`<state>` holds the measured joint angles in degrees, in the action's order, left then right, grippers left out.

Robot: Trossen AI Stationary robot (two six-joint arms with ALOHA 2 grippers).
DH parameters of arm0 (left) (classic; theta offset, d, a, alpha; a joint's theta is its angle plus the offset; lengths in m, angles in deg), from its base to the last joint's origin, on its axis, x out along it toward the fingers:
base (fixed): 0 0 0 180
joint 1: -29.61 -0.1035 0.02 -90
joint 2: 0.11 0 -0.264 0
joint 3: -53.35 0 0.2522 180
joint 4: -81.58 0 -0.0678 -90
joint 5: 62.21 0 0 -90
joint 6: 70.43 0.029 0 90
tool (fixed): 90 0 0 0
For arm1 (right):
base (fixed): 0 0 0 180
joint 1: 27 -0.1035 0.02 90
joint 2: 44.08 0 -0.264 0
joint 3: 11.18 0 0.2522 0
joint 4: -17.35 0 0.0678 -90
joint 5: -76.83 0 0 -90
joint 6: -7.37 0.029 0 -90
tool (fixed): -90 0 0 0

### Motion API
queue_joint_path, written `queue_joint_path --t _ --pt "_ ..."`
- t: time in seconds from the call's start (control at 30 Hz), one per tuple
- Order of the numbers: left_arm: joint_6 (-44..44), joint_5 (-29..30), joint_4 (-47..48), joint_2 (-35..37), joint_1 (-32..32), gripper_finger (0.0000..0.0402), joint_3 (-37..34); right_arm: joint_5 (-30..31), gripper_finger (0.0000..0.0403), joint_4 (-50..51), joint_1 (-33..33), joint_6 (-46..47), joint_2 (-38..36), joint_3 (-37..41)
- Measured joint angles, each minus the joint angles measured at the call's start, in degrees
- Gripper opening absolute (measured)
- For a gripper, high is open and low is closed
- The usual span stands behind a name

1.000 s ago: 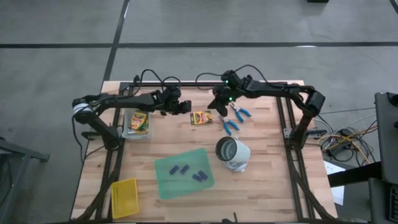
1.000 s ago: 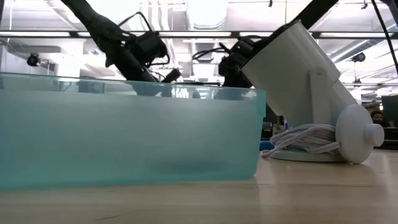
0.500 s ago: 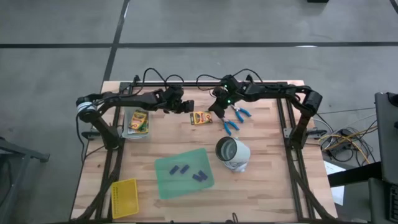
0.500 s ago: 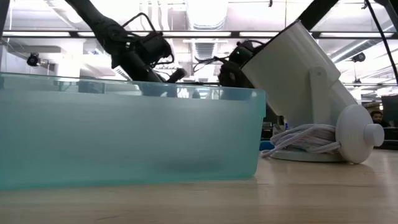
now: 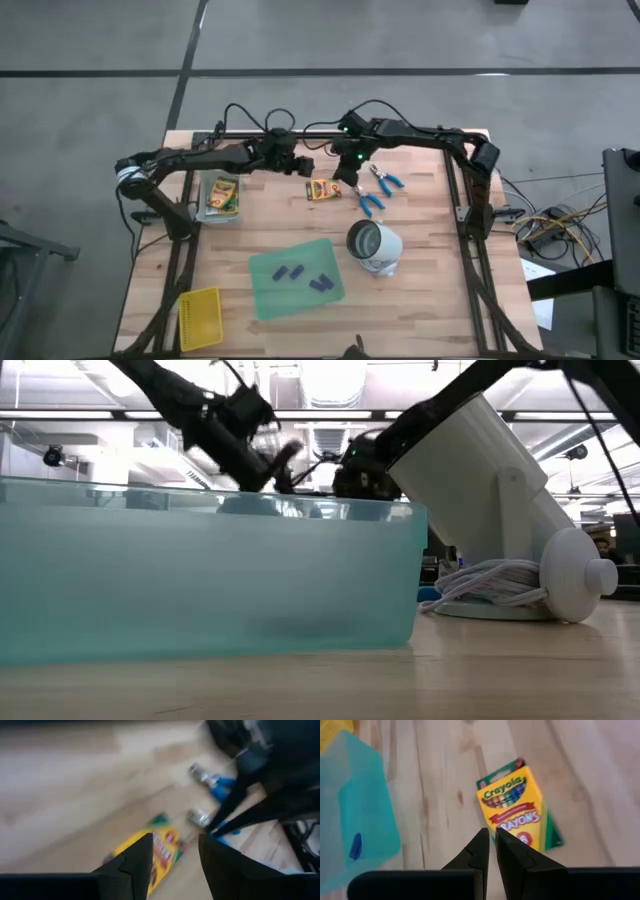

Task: Pick & Place School Supplies
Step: Put the yellow crayon box into the gray bin

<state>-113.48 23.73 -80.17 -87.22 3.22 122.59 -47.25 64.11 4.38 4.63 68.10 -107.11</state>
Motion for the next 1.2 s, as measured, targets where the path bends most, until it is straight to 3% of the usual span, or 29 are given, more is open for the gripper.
queue_joint_path --t 0.13,0.4,0.5,0.8,1.2 --pt "7.22 3.12 -0.14 5.55 0.03 0.0163 1.75 -2.76 0.0031 0.73 -0.42 0.43 4.7 -2.85" --pt "12.94 9.55 0.07 16.58 0.13 0.0163 1.84 -0.28 0.0031 7.71 -2.99 0.19 13.08 -11.38" --pt "15.04 11.36 0.03 18.93 0.09 0.0163 1.59 3.92 0.0031 11.16 -3.73 -0.45 14.25 -14.17" --pt "16.33 12.57 0.5 20.5 -0.04 0.0163 1.54 12.92 0.0031 21.19 -4.09 1.93 15.95 -20.79" --pt "20.46 16.43 0.27 20.81 -0.13 0.0163 1.54 13.35 0.0031 22.25 -4.14 1.77 16.28 -20.34"
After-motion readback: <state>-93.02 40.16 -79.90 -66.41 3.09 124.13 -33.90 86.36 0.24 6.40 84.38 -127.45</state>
